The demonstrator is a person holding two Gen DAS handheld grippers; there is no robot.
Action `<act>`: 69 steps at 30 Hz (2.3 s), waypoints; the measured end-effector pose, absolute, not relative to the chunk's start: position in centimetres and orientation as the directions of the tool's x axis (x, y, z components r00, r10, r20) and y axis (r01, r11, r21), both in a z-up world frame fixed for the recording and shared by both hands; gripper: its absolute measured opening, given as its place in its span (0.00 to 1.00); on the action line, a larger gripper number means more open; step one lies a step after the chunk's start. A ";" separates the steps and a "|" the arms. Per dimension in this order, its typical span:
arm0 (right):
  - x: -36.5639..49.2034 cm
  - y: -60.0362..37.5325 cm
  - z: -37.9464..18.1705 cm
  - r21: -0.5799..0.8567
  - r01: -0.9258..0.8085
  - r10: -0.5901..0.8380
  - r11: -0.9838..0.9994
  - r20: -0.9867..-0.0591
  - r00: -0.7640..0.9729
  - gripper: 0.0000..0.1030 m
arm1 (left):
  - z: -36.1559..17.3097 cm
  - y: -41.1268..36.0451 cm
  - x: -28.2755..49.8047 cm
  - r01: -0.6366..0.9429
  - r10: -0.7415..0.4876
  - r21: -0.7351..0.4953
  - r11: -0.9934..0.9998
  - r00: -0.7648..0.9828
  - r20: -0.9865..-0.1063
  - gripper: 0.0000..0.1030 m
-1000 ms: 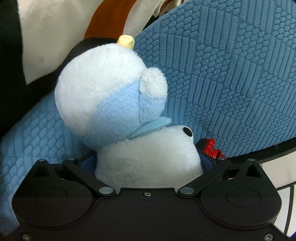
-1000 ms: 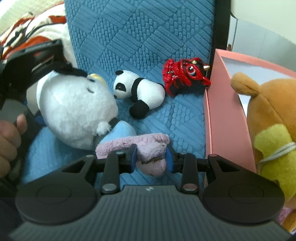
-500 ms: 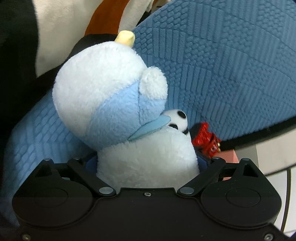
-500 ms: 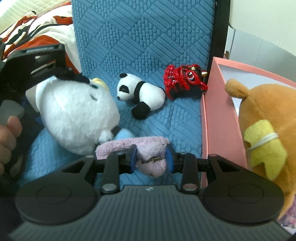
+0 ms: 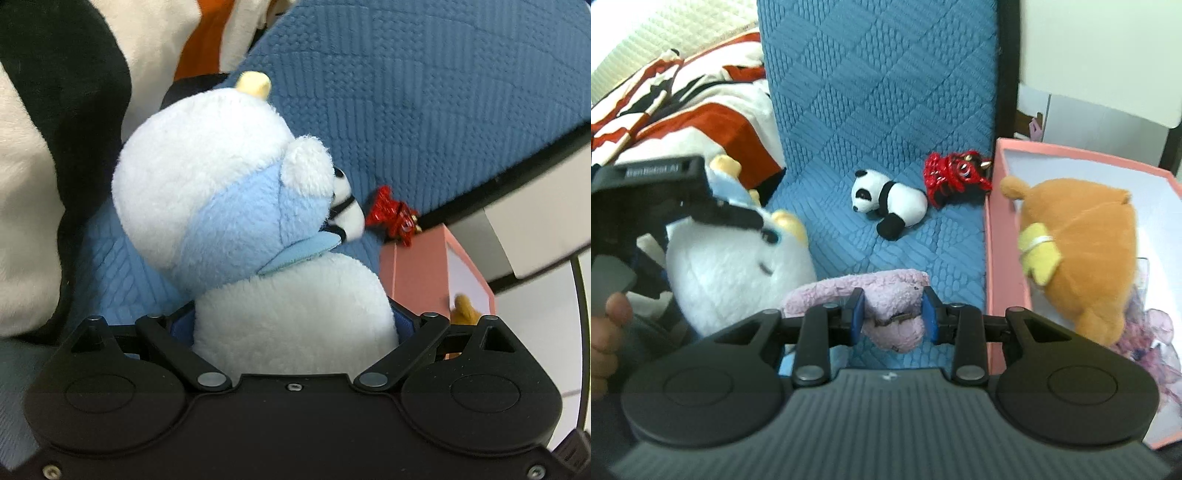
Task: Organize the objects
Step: 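Carry the bird and pink plush into the pink box and open both grippers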
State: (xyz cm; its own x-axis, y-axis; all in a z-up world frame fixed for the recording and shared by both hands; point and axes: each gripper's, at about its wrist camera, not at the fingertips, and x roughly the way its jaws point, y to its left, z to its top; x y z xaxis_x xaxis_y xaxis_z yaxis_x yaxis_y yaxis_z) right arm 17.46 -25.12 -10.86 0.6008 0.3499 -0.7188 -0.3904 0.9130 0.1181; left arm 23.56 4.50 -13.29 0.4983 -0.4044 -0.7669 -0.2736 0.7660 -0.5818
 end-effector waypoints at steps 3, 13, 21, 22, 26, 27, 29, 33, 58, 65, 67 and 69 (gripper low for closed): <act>16.7 -26.0 -9.5 0.132 -0.381 0.355 0.915 -0.712 0.606 0.34 | -12.2 3.7 22.2 -0.242 -0.417 -0.576 0.781 0.484 -0.769 0.92; 15.5 -29.5 -3.8 0.155 -0.348 0.357 0.924 -0.672 0.649 0.34 | -6.8 -1.9 21.4 -0.110 -0.487 -0.576 0.810 0.422 -0.765 0.92; 15.8 -33.3 1.2 0.179 -0.324 0.361 0.929 -0.627 0.690 0.34 | -0.6 -6.8 23.0 -0.007 -0.495 -0.550 0.835 0.426 -0.757 0.92; 16.0 -33.8 1.7 0.183 -0.319 0.360 0.930 -0.621 0.696 0.34 | 0.1 -7.4 23.3 0.003 -0.498 -0.550 0.835 0.427 -0.754 0.92; 16.7 -36.1 3.8 0.193 -0.292 0.348 0.937 -0.601 0.720 0.34 | 2.9 -10.2 24.6 0.042 -0.512 -0.551 0.834 0.434 -0.741 0.92; 16.9 -36.7 4.3 0.195 -0.285 0.344 0.939 -0.598 0.724 0.34 | 3.6 -10.9 24.9 0.051 -0.515 -0.551 0.833 0.436 -0.738 0.92; 17.1 -37.9 5.2 0.198 -0.275 0.339 0.941 -0.589 0.734 0.35 | 5.0 -12.5 25.5 0.081 -0.526 -0.552 0.830 0.443 -0.726 0.92; 17.8 -40.7 6.4 0.192 -0.249 0.314 0.949 -0.575 0.755 0.35 | 7.0 -15.8 26.5 0.127 -0.539 -0.546 0.828 0.446 -0.715 0.92; 19.9 -56.5 -3.5 0.177 0.020 0.113 0.984 -0.712 0.693 0.35 | 1.9 -37.9 31.2 0.326 -0.498 -0.406 0.853 0.280 -0.821 0.92; 20.5 -57.7 -7.0 0.189 0.013 0.137 0.982 -0.757 0.638 0.35 | -0.8 -40.2 31.9 0.342 -0.457 -0.364 0.866 0.244 -0.856 0.92; 20.6 -57.2 -7.6 0.187 -0.004 0.148 0.982 -0.764 0.629 0.35 | -1.4 -40.2 32.1 0.331 -0.444 -0.358 0.873 0.236 -0.865 0.92; 20.8 -56.8 -8.0 0.189 -0.016 0.159 0.982 -0.770 0.619 0.35 | -1.8 -40.1 32.2 0.323 -0.434 -0.351 0.879 0.237 -0.869 0.92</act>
State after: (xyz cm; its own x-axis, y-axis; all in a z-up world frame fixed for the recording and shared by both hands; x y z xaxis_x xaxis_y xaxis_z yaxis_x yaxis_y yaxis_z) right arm 20.83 -56.81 -8.01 0.6186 0.1588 -0.7695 -0.0164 0.9818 0.1895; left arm 32.24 -40.05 -1.82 0.2366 -0.4337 -0.8694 0.3226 0.8792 -0.3508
